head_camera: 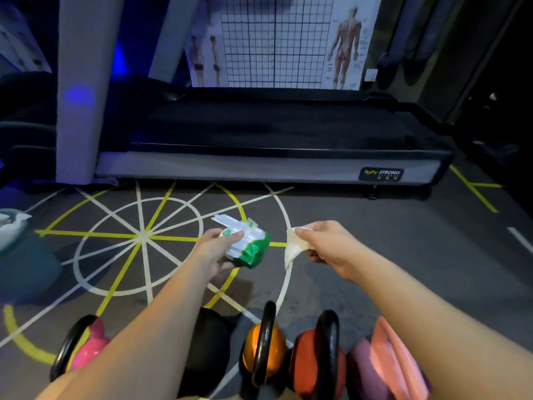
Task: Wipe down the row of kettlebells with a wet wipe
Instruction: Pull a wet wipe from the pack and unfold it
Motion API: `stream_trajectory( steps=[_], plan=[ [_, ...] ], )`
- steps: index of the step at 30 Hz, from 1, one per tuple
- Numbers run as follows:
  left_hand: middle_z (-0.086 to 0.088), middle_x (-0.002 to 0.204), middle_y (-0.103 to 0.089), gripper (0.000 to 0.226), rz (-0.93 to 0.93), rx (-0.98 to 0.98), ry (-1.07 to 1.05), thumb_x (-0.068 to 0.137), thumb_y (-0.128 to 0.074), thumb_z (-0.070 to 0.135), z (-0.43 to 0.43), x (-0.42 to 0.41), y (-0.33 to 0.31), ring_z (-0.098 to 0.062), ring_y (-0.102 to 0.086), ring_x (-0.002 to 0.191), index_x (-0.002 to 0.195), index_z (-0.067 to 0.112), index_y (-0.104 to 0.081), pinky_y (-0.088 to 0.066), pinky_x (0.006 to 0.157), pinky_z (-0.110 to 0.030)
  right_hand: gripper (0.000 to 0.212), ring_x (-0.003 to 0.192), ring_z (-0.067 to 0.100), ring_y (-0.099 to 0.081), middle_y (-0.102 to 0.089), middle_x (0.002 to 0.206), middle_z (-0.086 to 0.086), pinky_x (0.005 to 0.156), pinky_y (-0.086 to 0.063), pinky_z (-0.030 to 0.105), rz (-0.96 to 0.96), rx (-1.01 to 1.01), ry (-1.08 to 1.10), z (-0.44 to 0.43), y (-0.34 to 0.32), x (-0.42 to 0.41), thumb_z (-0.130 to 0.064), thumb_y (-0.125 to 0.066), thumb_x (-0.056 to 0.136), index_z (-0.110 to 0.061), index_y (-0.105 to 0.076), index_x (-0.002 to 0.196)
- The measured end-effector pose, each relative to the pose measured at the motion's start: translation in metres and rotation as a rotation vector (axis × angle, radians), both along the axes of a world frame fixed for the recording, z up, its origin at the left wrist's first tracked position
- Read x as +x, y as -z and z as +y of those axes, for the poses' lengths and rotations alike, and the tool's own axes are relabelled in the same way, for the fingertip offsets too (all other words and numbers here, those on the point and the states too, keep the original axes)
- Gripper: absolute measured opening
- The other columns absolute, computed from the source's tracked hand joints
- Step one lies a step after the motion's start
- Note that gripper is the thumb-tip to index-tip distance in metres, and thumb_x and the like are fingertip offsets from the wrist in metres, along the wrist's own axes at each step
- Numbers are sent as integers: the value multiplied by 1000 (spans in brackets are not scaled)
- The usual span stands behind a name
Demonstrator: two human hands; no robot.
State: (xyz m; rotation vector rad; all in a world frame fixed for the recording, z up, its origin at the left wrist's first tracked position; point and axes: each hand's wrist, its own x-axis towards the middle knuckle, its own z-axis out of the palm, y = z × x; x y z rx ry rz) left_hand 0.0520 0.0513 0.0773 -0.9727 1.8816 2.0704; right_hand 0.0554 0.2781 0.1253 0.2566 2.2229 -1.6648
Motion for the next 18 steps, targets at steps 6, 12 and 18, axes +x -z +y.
stream_trajectory(
  steps=[6, 12, 18],
  plan=[
    [-14, 132, -60, 46, -66, -569, -115, 94, -68, 22, -17, -17, 6, -36, -58, 118, 136, 8, -56, -51, 95, -40, 19, 69, 11, -61, -69, 85, 2, 56, -53, 22, 28, -21, 24, 1, 11, -15, -28, -63, 98, -12, -72, 104],
    [-7, 90, -71, 14, 222, -131, 268, 98, -65, 22, 53, 3, -25, -18, -64, 83, 104, 12, -75, -49, 70, -30, 29, 87, 27, -71, -75, 97, 13, 81, -57, 34, 14, -201, 91, -15, 13, -20, -30, -61, 99, -5, -73, 106],
    [-10, 93, -75, 17, 237, 58, 258, 98, -66, 14, 61, 19, -47, -15, -69, 74, 111, 5, -72, -57, 63, -25, 36, 93, 22, -72, -77, 100, 7, 93, -55, 38, 8, -192, 29, -19, -3, -12, -43, -57, 98, -12, -72, 111]
  ],
)
